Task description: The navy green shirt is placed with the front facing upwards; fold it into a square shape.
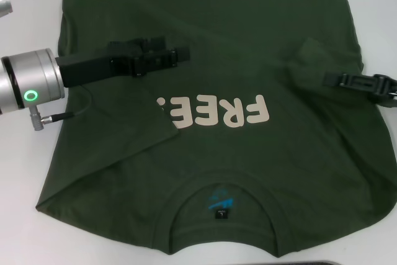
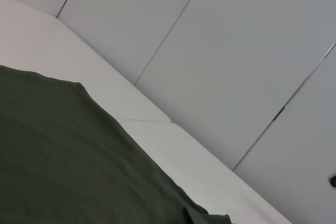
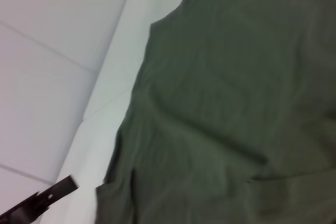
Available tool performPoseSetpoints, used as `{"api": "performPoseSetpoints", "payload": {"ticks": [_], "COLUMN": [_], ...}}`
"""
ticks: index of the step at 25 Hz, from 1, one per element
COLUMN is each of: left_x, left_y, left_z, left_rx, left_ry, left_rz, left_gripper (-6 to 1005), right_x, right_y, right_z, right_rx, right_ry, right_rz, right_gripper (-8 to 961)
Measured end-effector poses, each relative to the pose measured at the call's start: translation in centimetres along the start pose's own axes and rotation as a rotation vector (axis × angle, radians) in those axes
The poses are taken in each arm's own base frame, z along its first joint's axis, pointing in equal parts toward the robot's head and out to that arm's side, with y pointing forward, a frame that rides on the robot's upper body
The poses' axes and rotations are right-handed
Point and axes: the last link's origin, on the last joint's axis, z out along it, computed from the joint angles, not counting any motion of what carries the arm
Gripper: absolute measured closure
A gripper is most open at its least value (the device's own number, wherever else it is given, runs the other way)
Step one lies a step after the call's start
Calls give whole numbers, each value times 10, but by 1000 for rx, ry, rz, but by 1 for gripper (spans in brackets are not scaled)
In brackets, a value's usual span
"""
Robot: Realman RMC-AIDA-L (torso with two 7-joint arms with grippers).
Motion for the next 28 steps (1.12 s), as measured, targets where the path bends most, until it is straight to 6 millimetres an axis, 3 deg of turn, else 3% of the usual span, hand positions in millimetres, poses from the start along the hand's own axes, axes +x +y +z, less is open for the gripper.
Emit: {"api": "performPoseSetpoints", "payload": {"ticks": [3,13,18,28], "left_x": [0,2,3,4], "left_y": [0,-1,-1,-1], "left_z": [0,0,1,1], "left_rx": [2,7,5,6], "left_ry": [0,5,5,9], "left_rz": [2,4,8,11], "left_gripper": [125,124,124,124], "right_x": [0,0,-5,-1], "right_y": [12,33,33,21], "right_z": [19,36,25,-24], "right_rx": [-51,-151,-168,-175], "right_ry": [50,100,62,-50], "right_rz": [-18,-39,-38,-85], "right_gripper": [235,234,235,233]}}
